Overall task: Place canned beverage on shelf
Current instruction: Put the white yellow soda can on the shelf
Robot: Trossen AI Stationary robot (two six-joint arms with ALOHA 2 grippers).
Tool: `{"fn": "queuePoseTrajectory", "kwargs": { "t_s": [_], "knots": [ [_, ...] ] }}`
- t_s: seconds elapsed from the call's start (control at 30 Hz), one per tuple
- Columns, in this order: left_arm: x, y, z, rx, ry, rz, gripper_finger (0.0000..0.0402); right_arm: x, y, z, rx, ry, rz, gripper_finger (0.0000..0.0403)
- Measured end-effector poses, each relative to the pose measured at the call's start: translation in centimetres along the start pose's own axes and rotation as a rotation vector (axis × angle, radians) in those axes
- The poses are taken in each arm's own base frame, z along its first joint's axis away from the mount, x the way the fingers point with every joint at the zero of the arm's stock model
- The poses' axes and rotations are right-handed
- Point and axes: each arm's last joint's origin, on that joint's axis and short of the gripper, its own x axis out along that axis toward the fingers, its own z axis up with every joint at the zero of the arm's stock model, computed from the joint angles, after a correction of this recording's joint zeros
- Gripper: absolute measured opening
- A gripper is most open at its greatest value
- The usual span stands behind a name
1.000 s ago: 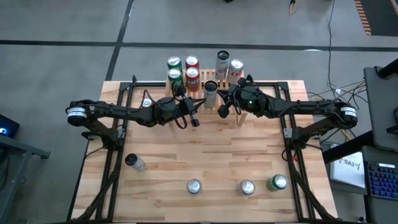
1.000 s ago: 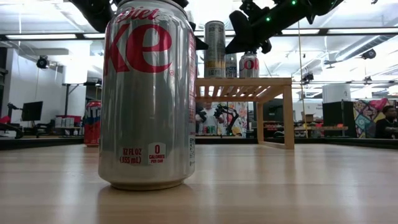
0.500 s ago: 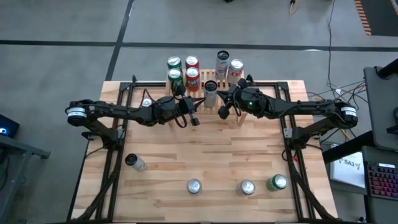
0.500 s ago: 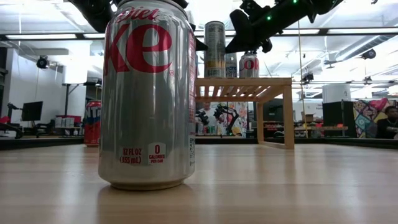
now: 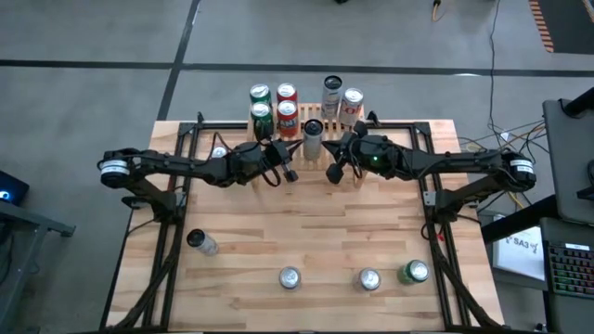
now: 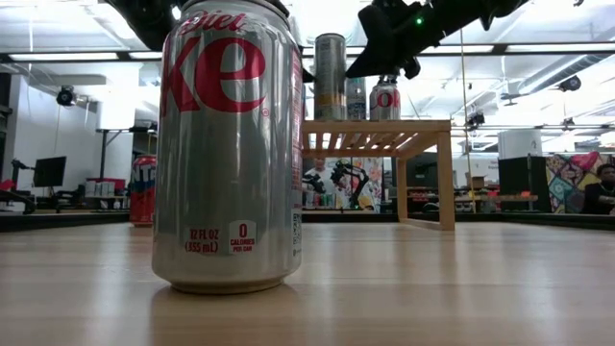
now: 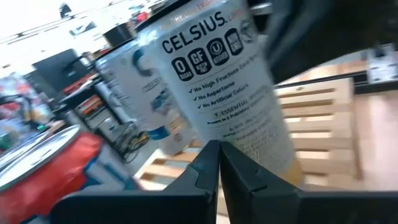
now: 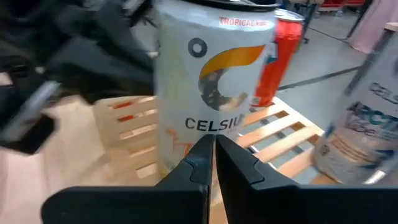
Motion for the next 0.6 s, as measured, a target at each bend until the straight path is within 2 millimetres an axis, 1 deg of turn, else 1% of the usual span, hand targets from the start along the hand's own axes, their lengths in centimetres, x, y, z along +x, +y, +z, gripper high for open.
{"fn": "queuePoseTrajectory", "kwargs": {
  "t_s": [0.17, 0.6],
  "knots": [
    [-0.02, -0.03, -0.04, 0.001, 0.003, 0.003, 0.0, -0.11, 0.35, -0.01, -0.006, 0.0, 0.016, 0.0013],
    [-0.39, 0.11, 0.11, 0.01, 0.014, -0.018, 0.0, -0.36, 0.22, 0.12, -0.006, -0.001, 0.004, 0.0013]
  ]
}}
